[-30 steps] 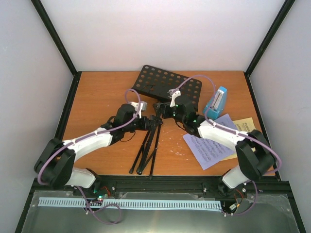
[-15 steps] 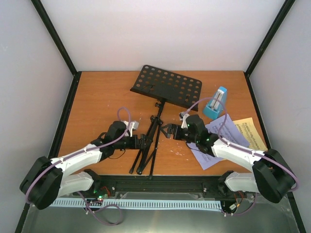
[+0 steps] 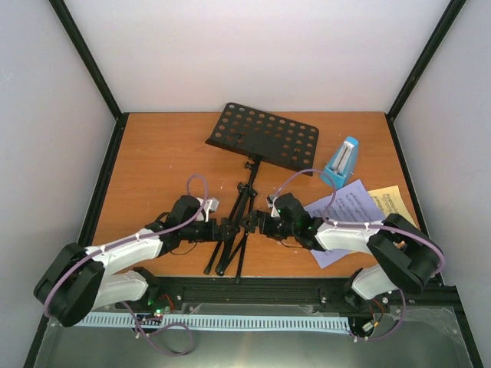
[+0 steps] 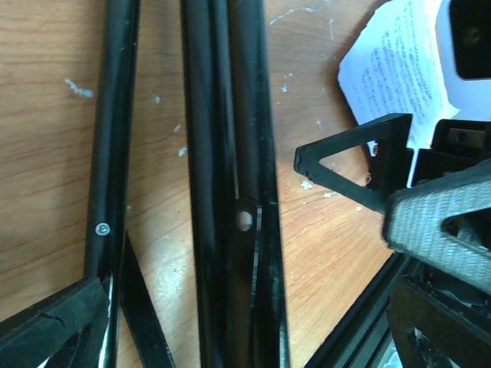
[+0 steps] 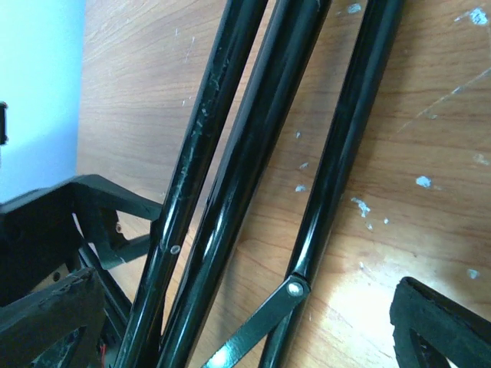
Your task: Pack up the instrument practice props
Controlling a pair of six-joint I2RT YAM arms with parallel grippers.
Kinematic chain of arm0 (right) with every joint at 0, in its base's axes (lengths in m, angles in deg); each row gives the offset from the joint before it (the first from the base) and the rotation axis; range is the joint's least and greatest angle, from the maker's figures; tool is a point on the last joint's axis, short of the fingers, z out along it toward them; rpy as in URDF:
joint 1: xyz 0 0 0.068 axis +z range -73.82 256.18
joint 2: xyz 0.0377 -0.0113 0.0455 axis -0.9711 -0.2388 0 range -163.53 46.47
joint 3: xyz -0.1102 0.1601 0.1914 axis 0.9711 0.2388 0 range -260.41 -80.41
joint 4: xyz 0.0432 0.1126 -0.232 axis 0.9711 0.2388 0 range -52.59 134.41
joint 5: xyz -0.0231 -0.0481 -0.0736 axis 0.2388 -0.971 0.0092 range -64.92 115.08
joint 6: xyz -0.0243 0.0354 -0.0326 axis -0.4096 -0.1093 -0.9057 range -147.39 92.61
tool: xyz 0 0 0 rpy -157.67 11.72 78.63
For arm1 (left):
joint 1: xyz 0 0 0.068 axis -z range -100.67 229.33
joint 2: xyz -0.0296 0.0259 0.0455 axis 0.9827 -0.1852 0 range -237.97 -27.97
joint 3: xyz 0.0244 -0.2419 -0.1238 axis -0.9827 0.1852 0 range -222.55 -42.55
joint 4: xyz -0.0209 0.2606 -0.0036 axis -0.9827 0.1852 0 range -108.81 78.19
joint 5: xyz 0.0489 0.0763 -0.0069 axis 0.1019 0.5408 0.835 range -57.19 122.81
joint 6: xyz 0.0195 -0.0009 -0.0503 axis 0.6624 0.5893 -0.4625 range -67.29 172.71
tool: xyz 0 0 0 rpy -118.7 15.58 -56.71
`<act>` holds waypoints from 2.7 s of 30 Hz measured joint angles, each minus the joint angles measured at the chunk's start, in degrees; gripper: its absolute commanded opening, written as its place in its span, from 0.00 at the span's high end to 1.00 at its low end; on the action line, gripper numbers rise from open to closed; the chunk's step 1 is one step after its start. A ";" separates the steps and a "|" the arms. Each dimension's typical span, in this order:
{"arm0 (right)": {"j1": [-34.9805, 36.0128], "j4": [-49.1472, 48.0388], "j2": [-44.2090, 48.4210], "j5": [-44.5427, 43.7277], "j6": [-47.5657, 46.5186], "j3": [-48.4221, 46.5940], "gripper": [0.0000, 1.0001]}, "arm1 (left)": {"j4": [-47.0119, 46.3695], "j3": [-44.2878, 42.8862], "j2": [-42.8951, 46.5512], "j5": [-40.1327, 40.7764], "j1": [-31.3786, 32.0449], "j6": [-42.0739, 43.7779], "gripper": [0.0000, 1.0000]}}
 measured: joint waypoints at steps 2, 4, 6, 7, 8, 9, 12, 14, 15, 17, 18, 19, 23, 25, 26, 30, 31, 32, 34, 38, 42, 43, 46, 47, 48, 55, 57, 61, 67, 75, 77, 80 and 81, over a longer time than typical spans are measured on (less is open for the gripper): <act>0.11 -0.87 -0.87 -0.22 0.90 -0.22 0.00 | 0.00 0.02 -1.36 0.09 0.00 0.07 0.01; 0.15 -1.77 -1.75 -0.28 1.84 -0.44 0.00 | -0.02 0.17 -2.64 0.09 0.00 0.11 0.00; 0.17 -2.56 -2.82 -0.50 2.69 -0.72 0.00 | 0.00 0.46 -3.69 0.11 0.00 0.22 0.01; 0.17 -2.82 -3.39 -0.52 3.13 -0.87 0.00 | 0.00 0.63 -3.98 0.11 0.00 0.28 0.01; 0.17 -3.10 -3.91 -0.68 3.41 -1.05 0.00 | -0.02 0.79 -4.13 0.07 0.02 0.33 0.00; 0.20 -3.30 -4.52 -0.79 3.72 -1.25 0.00 | -0.02 0.94 -4.22 0.00 0.02 0.35 0.01; 0.22 -4.04 -6.32 -1.18 4.48 -2.08 0.00 | -0.55 1.33 -4.72 -0.76 0.22 0.35 0.01; 0.22 -4.46 -7.48 -1.29 4.74 -2.69 0.00 | -1.70 1.38 -5.33 -1.42 0.76 0.35 0.01; 0.22 -4.59 -8.07 -1.36 4.81 -2.97 0.00 | -2.49 1.38 -5.88 -1.86 1.22 0.35 0.01; 0.22 -4.76 -8.94 -1.40 4.96 -3.48 0.00 | -3.80 1.38 -6.73 -2.54 2.01 0.33 0.01; 0.22 -4.94 -9.22 -1.40 5.01 -3.67 0.00 | -4.57 1.38 -7.19 -2.86 2.38 0.33 0.01; 0.22 -5.03 -9.55 -1.40 5.01 -3.96 0.00 | -5.38 1.38 -7.72 -3.30 2.75 0.31 0.01; 0.22 -5.86 -10.86 -1.40 5.01 -4.83 0.02 | -7.91 1.22 -9.57 -4.61 4.17 0.31 0.01; 0.26 -6.23 -11.50 -1.46 4.98 -5.29 0.06 | -9.05 0.76 -10.86 -5.25 4.90 0.31 0.02; 0.31 -6.23 -11.85 -1.62 4.96 -5.60 0.08 | -9.40 0.39 -11.56 -5.55 5.22 0.31 0.02; 0.72 -5.44 -12.72 -2.71 4.37 -6.56 0.16 | -10.82 -1.57 -14.73 -6.27 6.58 0.28 0.02; 0.87 -5.03 -12.79 -3.17 4.13 -6.73 0.18 | -10.91 -2.03 -15.28 -6.29 6.93 0.28 0.02; 1.01 -4.48 -12.79 -3.63 3.74 -6.88 0.21 | -11.15 -2.54 -15.89 -6.25 7.48 0.28 0.02; 1.31 -3.28 -12.76 -5.01 2.91 -7.19 0.27 | -12.07 -2.99 -16.76 -6.05 8.66 0.24 0.02; 1.79 -0.44 -11.98 -7.96 1.36 -7.30 0.39 | -14.19 -3.06 -17.84 -6.01 9.40 -0.72 0.02; 1.97 1.99 -10.99 -10.47 1.07 -7.26 0.43 | -15.58 -3.74 -19.06 -5.92 9.64 -1.25 0.01; 1.99 2.54 -10.56 -10.99 0.85 -7.23 0.41 | -15.67 -3.91 -19.04 -5.77 9.64 -1.25 0.01; 2.05 4.26 -8.74 -13.62 -0.50 -6.49 0.23 | -15.30 -4.79 -18.47 -4.20 9.68 -1.16 0.01; 2.08 4.94 -8.22 -14.47 -0.63 -6.23 0.15 | -14.99 -4.94 -17.90 -3.02 9.68 -0.96 0.01; 2.12 5.77 -7.43 -15.56 -1.25 -5.90 0.11 | -14.51 -5.09 -17.20 -2.05 9.68 -0.52 0.01; 2.14 12.11 0.31 -22.40 -4.50 -5.42 0.02 | -9.73 -6.80 -12.09 3.80 9.46 1.60 0.01; 2.16 14.03 4.50 -25.05 -6.05 -5.42 0.00 | -7.93 -8.52 -10.08 4.37 9.40 2.54 0.01; 1.18 17.51 13.42 -30.91 -10.32 -6.78 0.00 | -3.21 -16.79 -9.35 3.30 8.70 6.97 0.01; -9.46 23.15 22.03 -32.00 -21.16 -15.21 0.00 | -1.44 -31.98 -11.89 -1.20 3.96 12.96 0.01; -39.50 29.83 28.92 -21.59 -33.16 -18.62 0.00 | -1.07 -36.39 -9.99 4.66 -22.08 16.44 0.01; -46.47 29.44 29.07 -18.40 -33.92 -17.62 0.00 | -1.57 -33.44 -7.17 4.90 -28.65 16.72 0.01; -54.69 27.80 31.04 -15.10 -34.21 -13.16 0.00 | -3.63 -26.01 -1.64 4.37 -39.12 15.89 0.00; -55.91 27.15 31.89 -14.84 -34.34 -11.56 0.00 | -4.39 -23.43 -0.11 4.59 -42.10 15.63 0.01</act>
